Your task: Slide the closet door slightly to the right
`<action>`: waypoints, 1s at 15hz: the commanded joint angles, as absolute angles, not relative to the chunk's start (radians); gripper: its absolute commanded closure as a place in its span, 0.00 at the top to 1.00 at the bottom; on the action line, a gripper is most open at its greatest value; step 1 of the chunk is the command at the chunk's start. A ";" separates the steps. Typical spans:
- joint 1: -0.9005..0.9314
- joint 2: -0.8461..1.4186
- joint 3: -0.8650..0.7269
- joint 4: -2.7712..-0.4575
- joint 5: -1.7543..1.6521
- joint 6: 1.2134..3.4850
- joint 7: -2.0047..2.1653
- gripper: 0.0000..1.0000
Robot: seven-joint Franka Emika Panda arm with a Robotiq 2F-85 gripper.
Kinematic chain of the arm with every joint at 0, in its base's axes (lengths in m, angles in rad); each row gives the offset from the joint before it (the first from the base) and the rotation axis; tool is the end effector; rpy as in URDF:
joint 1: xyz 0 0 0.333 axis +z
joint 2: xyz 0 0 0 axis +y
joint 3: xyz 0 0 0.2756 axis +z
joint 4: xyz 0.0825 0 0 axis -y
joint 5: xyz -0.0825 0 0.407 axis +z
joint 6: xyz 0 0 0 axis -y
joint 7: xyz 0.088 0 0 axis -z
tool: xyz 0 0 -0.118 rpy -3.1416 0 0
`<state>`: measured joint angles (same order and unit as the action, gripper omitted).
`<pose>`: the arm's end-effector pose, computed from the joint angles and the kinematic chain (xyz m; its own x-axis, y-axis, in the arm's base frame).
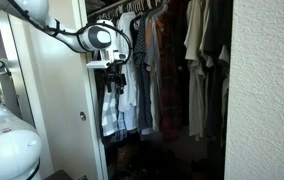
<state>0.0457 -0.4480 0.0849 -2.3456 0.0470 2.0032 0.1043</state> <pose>0.4626 0.0647 0.4558 0.9947 0.0014 0.1028 0.0034 -0.9998 -0.0186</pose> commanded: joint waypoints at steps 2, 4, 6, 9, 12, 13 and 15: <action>0.048 -0.448 0.083 -2.343 0.046 2.000 0.105 1.00; 0.048 -0.448 0.083 -2.343 0.046 2.000 0.105 1.00; 0.053 -0.472 0.098 -2.353 0.037 1.987 0.122 1.00; 0.073 -0.527 0.130 -2.373 0.038 1.961 0.144 1.00; 0.106 -0.592 0.173 -2.391 0.045 1.907 0.168 1.00; 0.117 -0.613 0.185 -2.395 0.049 1.887 0.177 1.00; 0.138 -0.659 0.210 -2.403 0.057 1.848 0.210 1.00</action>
<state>0.1138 -0.5692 0.1824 -2.3654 0.0457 1.8982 0.1631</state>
